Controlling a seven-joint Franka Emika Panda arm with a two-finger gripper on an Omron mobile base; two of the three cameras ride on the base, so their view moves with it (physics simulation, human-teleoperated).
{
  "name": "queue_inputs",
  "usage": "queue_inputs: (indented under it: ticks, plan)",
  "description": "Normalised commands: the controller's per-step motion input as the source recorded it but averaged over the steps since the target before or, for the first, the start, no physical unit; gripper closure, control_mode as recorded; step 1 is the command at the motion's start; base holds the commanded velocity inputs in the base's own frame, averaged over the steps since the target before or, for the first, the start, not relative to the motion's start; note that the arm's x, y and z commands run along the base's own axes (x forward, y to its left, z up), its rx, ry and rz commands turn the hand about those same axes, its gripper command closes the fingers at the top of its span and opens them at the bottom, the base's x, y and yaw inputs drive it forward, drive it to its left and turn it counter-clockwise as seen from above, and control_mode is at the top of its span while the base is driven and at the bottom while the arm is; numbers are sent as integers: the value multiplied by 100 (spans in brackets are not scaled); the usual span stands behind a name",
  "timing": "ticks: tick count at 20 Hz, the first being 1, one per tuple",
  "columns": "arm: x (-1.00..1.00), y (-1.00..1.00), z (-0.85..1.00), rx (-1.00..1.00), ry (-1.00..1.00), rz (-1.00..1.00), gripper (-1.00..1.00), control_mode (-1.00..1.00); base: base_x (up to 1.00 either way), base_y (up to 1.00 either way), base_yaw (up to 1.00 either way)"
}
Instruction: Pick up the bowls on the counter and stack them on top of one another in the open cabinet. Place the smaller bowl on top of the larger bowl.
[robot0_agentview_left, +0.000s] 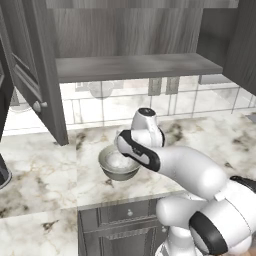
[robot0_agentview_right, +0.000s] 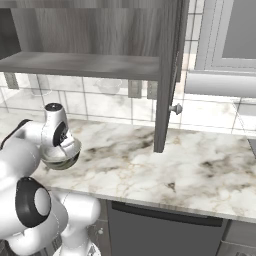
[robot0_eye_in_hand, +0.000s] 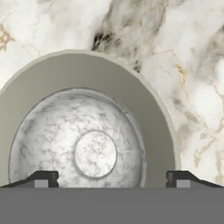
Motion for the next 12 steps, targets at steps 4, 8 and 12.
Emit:
queue_inputs:
  ticks: [4, 8, 12]
  plan:
    - [-14, -2, 35, 0, 0, 0, -100, -100, 0, 0, 0]
    - [-30, -22, 4, 1, 0, 0, -100, -100, 0, 0, 0]
    - [-35, -34, -1, 4, 0, -1, -100, -100, 0, 0, 0]
